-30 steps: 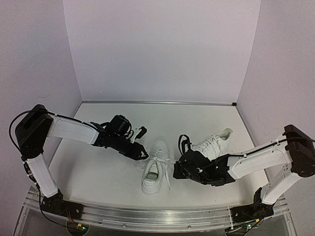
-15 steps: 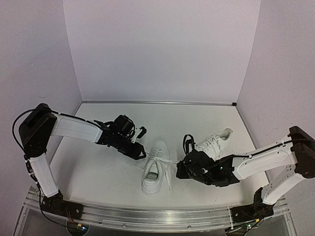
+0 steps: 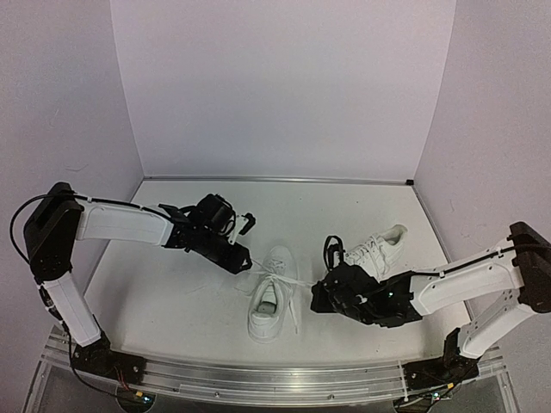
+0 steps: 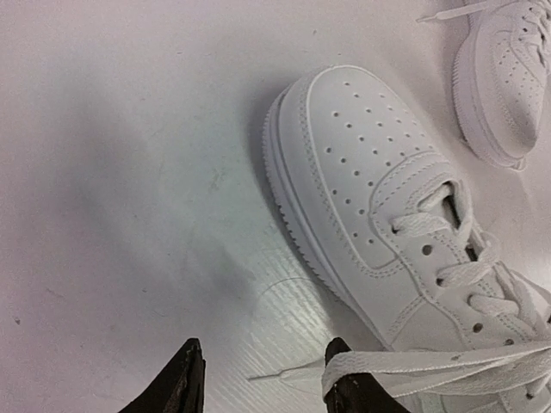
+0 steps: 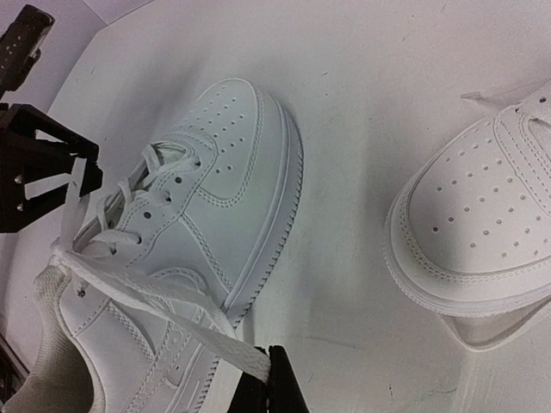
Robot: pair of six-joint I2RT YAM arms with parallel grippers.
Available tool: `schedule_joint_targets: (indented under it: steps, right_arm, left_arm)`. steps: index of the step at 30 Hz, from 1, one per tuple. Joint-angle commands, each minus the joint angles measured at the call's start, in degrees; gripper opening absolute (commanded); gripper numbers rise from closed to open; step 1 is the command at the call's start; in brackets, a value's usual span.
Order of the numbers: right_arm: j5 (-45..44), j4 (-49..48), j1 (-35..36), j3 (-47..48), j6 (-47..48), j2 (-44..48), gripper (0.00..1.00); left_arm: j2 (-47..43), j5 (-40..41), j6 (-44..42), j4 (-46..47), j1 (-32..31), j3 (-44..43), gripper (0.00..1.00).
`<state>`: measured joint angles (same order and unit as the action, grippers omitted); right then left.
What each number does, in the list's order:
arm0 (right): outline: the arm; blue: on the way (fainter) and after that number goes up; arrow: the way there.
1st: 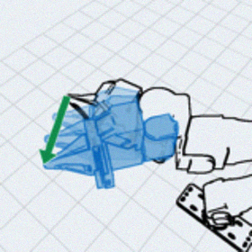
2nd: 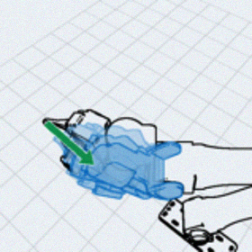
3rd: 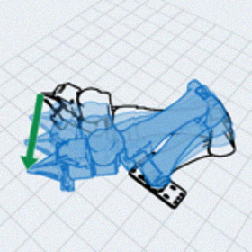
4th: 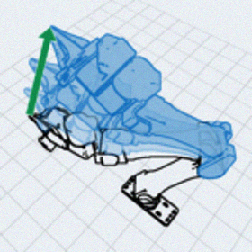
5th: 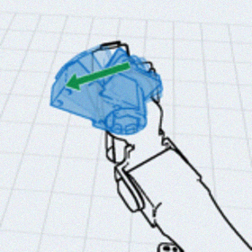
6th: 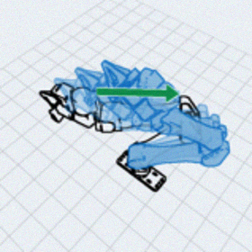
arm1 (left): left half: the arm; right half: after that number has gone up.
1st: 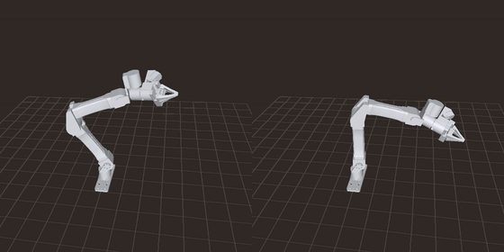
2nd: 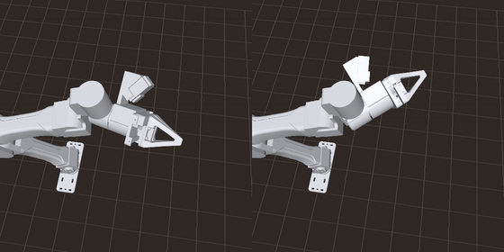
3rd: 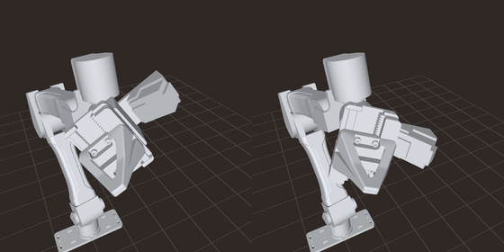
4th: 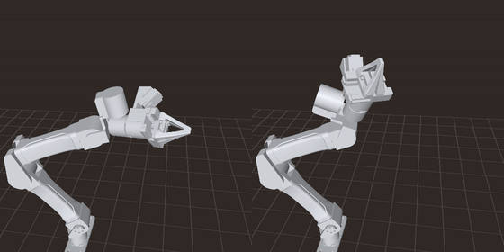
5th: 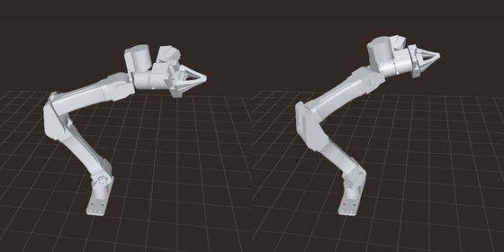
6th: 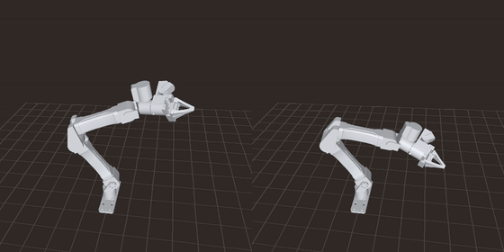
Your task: Tie the shoes
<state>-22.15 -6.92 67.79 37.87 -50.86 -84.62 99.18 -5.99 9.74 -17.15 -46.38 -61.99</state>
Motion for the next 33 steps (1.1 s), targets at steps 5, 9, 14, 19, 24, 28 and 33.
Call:
schedule_joint_targets:
  steps: [5,9,14,19,24,28,33]
  right_arm:
    - [-0.99,1.12,-0.38,2.0,0.41,-1.49,0.0]
    - [-1.26,1.12,-0.38,1.3,0.33,-0.73,0.0]
    - [-1.86,1.31,-0.38,0.31,0.04,0.43,0.0]
    - [-2.53,2.07,-0.38,-0.57,-0.11,1.63,0.0]
    - [-2.64,2.44,-0.31,-0.44,0.16,1.57,0.0]
    - [-2.38,2.63,-0.45,1.18,1.0,-0.21,0.0]
    - [-0.43,4.28,-0.47,4.07,2.34,-2.63,0.07]
  left_arm:
    - [1.58,-12.72,11.4,13.59,0.32,4.3,0.46]
    - [3.15,-11.91,13.35,13.71,0.4,3.93,0.46]
    - [2.67,-1.96,10.68,6.75,0.41,1.98,0.45]
    - [-0.07,14.58,6.34,-1.89,0.39,0.19,0.45]
    - [-3.68,16.4,4.57,-2.18,0.39,0.76,0.41]
    - [-6.0,7.17,3.5,2.71,0.38,2.84,0.33]
    - [-8.24,2.21,4.25,4.93,0.45,4.71,0.39]
